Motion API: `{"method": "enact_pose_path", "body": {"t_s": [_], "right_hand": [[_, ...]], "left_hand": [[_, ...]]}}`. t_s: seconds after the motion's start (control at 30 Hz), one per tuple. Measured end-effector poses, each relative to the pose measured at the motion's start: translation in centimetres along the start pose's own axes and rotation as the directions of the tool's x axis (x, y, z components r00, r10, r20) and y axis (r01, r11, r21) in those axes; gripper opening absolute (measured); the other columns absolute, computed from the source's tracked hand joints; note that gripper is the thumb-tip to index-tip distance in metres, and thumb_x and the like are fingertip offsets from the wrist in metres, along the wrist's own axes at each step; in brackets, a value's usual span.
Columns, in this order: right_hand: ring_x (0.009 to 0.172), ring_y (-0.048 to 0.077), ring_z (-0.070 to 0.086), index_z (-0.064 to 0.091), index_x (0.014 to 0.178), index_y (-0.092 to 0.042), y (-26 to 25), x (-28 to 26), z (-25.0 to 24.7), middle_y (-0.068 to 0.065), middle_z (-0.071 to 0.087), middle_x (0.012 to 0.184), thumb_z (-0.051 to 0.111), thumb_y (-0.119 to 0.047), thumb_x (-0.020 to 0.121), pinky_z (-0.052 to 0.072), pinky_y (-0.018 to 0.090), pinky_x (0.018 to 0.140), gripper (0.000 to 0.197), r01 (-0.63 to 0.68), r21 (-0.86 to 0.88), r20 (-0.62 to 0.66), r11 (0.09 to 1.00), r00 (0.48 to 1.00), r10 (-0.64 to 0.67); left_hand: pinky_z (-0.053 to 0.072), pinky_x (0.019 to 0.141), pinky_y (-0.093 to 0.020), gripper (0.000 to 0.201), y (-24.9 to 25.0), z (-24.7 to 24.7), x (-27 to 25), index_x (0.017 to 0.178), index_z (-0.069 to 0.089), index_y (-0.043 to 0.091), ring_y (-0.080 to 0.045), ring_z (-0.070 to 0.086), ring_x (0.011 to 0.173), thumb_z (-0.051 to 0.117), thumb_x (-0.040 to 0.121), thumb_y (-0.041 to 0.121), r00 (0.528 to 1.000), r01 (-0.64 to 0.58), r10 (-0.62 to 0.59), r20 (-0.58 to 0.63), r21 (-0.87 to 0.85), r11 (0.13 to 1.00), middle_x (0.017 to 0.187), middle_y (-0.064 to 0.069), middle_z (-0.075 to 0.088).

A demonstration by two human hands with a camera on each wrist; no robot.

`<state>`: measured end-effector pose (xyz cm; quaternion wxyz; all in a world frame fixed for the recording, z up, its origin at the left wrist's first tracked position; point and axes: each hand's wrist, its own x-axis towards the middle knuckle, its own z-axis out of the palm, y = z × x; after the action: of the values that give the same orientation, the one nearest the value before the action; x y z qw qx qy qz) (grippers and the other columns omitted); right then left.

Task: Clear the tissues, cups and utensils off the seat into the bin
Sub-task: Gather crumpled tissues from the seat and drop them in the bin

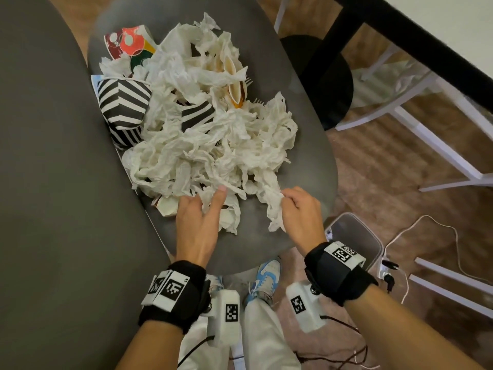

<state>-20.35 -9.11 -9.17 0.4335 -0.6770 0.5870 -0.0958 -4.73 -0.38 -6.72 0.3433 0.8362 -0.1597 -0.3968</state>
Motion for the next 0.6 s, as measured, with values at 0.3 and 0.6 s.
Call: {"method": "enact_pose_path", "body": {"t_s": [0.3, 0.6], "right_hand": [[0.06, 0.005, 0.047, 0.053, 0.084, -0.019, 0.4, -0.5, -0.9, -0.01, 0.052, 0.067, 0.06, -0.016, 0.084, 0.034, 0.022, 0.057, 0.008, -0.064, 0.005, -0.052, 0.998, 0.997, 0.064], [0.071, 0.019, 0.05, 0.042, 0.061, -0.023, 0.6, 0.0, -0.9, 0.003, 0.055, 0.074, 0.057, -0.028, 0.086, 0.033, 0.029, 0.065, 0.03, -0.14, -0.07, -0.074, 0.988, 0.988, 0.135]], "left_hand": [[0.038, 0.091, -0.024, 0.027, -1.3, 0.8, 0.7, 0.125, 0.052, 0.017, -0.025, 0.053, 0.118, 0.043, 0.1, 0.018, 0.994, -0.069, 0.077, -0.081, 0.098, 0.993, 0.124, -0.009, 0.058], [0.04, 0.081, -0.035, 0.038, -2.3, 3.0, 2.6, 0.115, 0.058, 0.015, -0.032, 0.055, 0.103, 0.069, 0.081, 0.029, 0.989, -0.114, 0.145, -0.034, 0.45, 0.886, 0.114, -0.01, 0.054]]}}
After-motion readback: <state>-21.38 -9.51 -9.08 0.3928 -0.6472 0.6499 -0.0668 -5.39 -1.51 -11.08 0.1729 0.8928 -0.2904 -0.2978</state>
